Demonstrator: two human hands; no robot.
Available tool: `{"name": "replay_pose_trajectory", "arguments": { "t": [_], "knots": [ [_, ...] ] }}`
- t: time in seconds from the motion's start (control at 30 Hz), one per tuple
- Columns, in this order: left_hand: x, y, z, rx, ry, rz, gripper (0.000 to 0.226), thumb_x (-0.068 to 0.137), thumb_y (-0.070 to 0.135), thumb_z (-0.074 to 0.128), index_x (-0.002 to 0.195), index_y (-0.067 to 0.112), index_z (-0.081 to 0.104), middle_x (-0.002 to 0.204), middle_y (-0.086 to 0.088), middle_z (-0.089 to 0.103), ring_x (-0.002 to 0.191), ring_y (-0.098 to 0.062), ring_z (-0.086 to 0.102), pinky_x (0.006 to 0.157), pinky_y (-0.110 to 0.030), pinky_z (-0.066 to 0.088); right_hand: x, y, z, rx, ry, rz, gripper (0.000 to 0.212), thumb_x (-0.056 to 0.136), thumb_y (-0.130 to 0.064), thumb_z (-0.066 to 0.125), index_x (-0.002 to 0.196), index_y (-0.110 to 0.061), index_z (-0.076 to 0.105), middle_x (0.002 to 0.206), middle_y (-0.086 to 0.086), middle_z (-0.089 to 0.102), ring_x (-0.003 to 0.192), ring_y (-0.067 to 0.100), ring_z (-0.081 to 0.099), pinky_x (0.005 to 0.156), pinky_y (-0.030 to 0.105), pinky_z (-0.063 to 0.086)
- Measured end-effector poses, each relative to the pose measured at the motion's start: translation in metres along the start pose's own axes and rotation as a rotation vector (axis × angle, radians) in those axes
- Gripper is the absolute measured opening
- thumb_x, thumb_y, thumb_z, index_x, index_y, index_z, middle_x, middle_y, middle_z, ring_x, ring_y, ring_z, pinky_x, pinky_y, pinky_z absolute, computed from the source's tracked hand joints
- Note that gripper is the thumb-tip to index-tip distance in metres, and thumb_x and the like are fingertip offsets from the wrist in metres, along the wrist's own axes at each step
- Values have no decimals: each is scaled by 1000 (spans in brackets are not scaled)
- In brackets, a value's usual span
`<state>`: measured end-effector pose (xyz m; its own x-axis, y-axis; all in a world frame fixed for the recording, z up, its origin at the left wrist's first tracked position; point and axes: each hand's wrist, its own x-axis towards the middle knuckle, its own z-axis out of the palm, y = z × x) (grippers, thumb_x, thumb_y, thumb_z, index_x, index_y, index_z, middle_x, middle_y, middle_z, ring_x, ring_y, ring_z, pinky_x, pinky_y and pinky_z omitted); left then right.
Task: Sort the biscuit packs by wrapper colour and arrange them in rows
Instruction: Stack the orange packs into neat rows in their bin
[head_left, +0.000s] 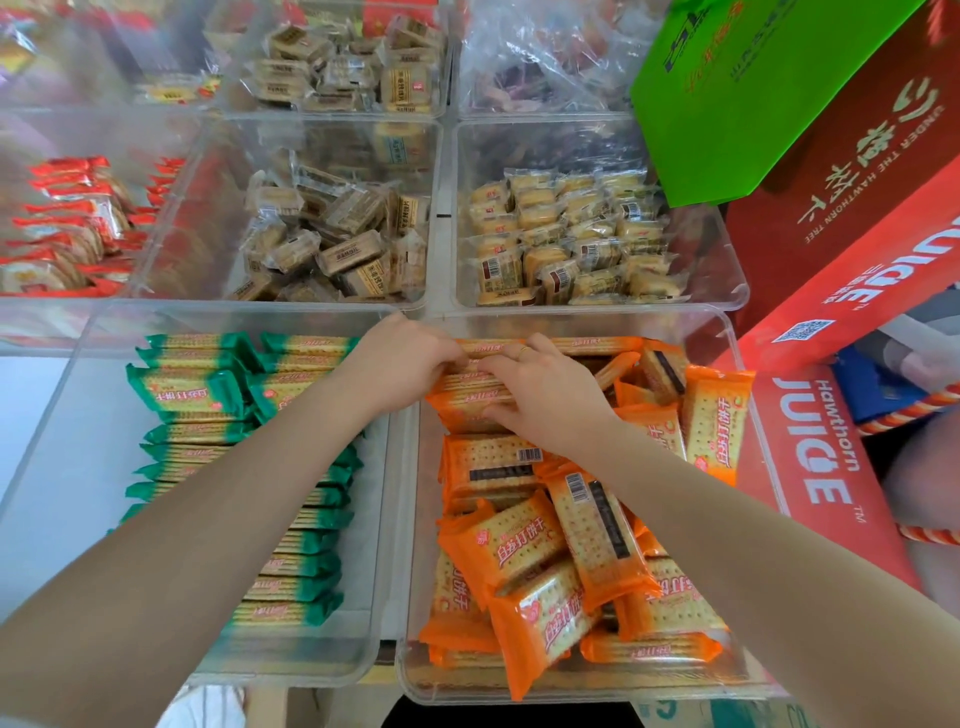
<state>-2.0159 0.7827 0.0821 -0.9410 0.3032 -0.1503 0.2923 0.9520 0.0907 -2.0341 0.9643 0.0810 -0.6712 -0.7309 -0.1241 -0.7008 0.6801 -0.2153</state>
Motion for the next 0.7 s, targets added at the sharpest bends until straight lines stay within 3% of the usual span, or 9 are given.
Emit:
{"name": "replay_pose_trajectory", "arguments": {
  "t": [0.13,0.23,0.37,0.5,0.6,0.7],
  "knots": [
    [-8,9,-5,-67,13,-26,34,98,31,36,126,26,55,113,5,64,105,-15,56,84,-30,28,2,9,-1,53,27,111,50,89,-42,56,134,-22,45,132,0,49,121,21,40,95,36,40],
    [-10,13,-2,9,-30,-40,45,89,55,44,122,27,55,114,8,61,109,-12,52,91,-32,28,0,14,2,-32,21,142,54,86,-47,58,131,-20,46,129,2,46,121,22,40,98,35,36],
    [-11,21,6,79,-45,-72,48,82,60,52,121,32,58,123,11,56,114,-11,48,94,-36,20,-2,18,-1,-74,-32,121,55,82,-50,61,127,-21,46,128,2,44,120,23,41,100,36,31],
    [-14,30,9,128,-1,-118,40,87,50,52,120,29,59,126,10,55,122,-14,40,97,-41,5,-14,19,-17,153,69,-17,25,85,-34,63,103,-18,58,105,-3,53,93,17,54,72,27,42],
    [-12,35,11,153,0,-117,36,89,42,52,121,24,53,124,6,56,118,-17,46,98,-36,12,-27,11,-13,113,-121,-156,16,89,-30,57,101,-20,60,104,-6,57,92,16,57,73,33,50],
    [-11,37,10,160,-3,-127,34,91,39,51,120,22,47,122,3,57,115,-19,48,99,-35,21,-31,9,-3,-1,-348,-143,29,90,-38,54,115,-23,56,120,-7,52,105,15,52,78,31,49]
  ]
}}
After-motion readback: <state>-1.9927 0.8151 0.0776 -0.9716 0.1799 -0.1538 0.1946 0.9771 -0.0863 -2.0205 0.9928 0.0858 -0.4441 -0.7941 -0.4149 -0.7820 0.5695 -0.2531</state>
